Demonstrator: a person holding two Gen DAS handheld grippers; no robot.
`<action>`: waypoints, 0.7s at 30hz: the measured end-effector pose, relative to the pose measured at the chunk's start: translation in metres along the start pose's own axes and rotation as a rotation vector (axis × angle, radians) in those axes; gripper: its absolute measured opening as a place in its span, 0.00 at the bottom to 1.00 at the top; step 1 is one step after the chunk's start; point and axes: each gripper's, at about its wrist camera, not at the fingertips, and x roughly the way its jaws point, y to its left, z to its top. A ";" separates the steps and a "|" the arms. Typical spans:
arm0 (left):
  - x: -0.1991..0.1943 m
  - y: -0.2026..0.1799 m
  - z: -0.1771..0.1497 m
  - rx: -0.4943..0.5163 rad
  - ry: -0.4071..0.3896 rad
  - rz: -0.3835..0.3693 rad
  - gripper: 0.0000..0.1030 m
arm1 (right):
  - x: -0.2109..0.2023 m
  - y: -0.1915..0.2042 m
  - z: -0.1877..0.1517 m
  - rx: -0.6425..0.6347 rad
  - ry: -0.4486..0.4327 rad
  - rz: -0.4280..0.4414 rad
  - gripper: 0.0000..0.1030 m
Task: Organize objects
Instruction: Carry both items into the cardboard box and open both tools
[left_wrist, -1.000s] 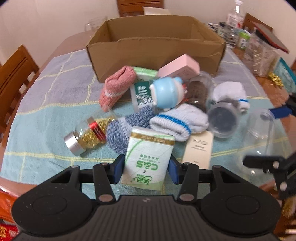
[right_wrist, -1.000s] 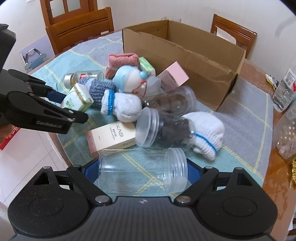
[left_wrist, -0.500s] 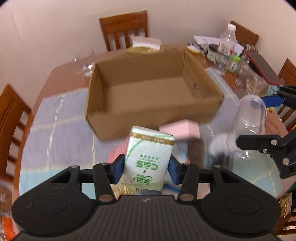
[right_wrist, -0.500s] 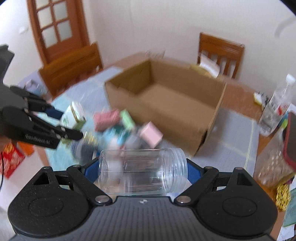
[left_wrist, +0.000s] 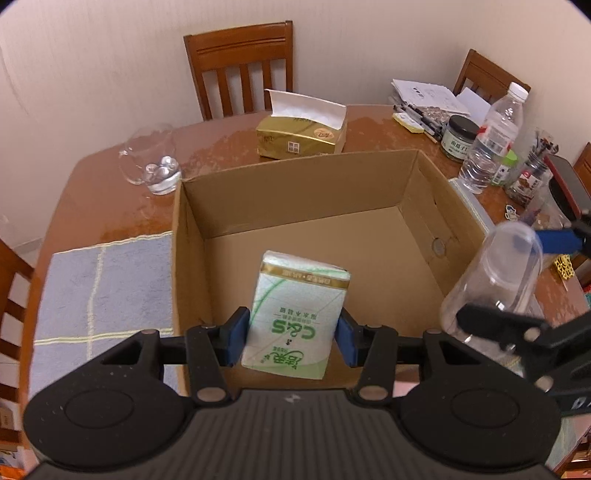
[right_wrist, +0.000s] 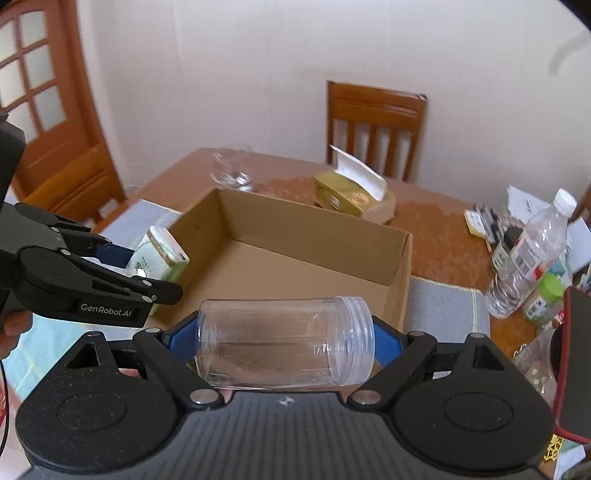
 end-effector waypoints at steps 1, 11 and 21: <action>0.004 0.002 0.002 -0.005 0.000 -0.001 0.48 | 0.006 0.002 0.000 0.003 0.013 -0.013 0.91; 0.016 0.012 0.011 -0.029 -0.016 0.028 0.92 | 0.027 0.010 0.005 0.026 0.038 -0.063 1.00; -0.009 0.010 0.006 -0.010 -0.055 0.040 0.94 | 0.017 0.019 0.002 0.000 0.042 -0.090 1.00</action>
